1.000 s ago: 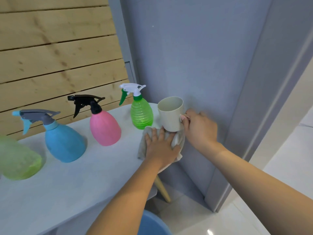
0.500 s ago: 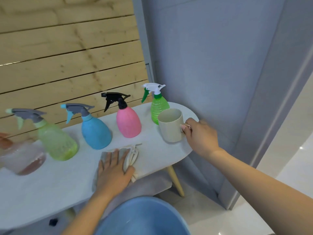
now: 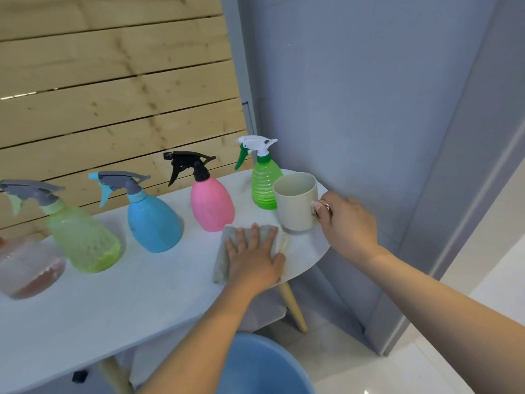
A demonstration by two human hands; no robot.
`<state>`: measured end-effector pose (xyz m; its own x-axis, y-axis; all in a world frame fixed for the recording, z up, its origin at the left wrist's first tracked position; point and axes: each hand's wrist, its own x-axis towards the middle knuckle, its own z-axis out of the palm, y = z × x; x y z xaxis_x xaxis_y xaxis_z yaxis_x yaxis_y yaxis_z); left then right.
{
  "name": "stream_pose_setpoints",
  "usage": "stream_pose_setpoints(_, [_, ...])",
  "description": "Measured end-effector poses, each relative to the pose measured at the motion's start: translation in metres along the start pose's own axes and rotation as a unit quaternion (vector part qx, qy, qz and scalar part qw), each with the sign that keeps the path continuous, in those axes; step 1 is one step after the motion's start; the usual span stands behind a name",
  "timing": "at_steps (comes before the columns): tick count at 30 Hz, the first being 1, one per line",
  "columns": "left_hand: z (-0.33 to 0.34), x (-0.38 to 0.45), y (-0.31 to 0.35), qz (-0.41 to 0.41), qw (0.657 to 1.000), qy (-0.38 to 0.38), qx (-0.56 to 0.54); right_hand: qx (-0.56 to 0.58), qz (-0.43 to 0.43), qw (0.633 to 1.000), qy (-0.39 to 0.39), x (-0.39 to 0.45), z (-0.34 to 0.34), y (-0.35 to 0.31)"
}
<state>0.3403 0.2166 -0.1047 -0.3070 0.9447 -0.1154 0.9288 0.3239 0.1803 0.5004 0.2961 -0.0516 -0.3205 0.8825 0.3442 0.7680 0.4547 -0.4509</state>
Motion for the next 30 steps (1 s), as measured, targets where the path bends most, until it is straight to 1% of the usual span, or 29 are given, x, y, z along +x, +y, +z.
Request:
stream_pose_setpoints(2, [0.001,0.002,0.001,0.022,1.000,0.000,0.004,0.002,-0.009,1.000,0.004,0.000,0.003,-0.001])
stream_pose_setpoints(5, [0.003,-0.008,-0.021,0.025,0.999,0.023,0.021,0.003,-0.022,1.000,-0.001,-0.006,0.009,-0.007])
stream_pose_setpoints(10, [0.001,-0.040,-0.079,-0.041,0.998,0.039,0.030,-0.009,-0.046,0.998,-0.032,-0.022,0.022,-0.028])
stream_pose_setpoints(13, [-0.005,-0.071,-0.128,-0.084,0.995,0.048,0.027,0.023,-0.052,0.997,-0.056,-0.028,0.029,-0.045])
stream_pose_setpoints(17, [-0.013,-0.101,-0.183,-0.147,0.988,0.044,0.028,0.067,-0.037,0.994,-0.082,-0.025,0.037,-0.049])
stream_pose_setpoints(21, [-0.022,-0.127,-0.222,-0.210,0.977,0.041,0.012,0.107,-0.024,0.988,-0.105,-0.021,0.042,-0.052])
stream_pose_setpoints(24, [-0.027,-0.139,-0.251,-0.252,0.966,0.045,0.016,0.134,-0.024,0.985,-0.105,-0.018,0.043,-0.054])
stream_pose_setpoints(27, [-0.028,-0.145,-0.270,-0.302,0.951,0.059,-0.002,0.136,-0.030,0.984,-0.108,-0.019,0.048,-0.058])
stream_pose_setpoints(30, [-0.029,-0.139,-0.259,-0.330,0.942,0.061,-0.012,0.140,-0.036,0.983,-0.114,-0.021,0.052,-0.061])
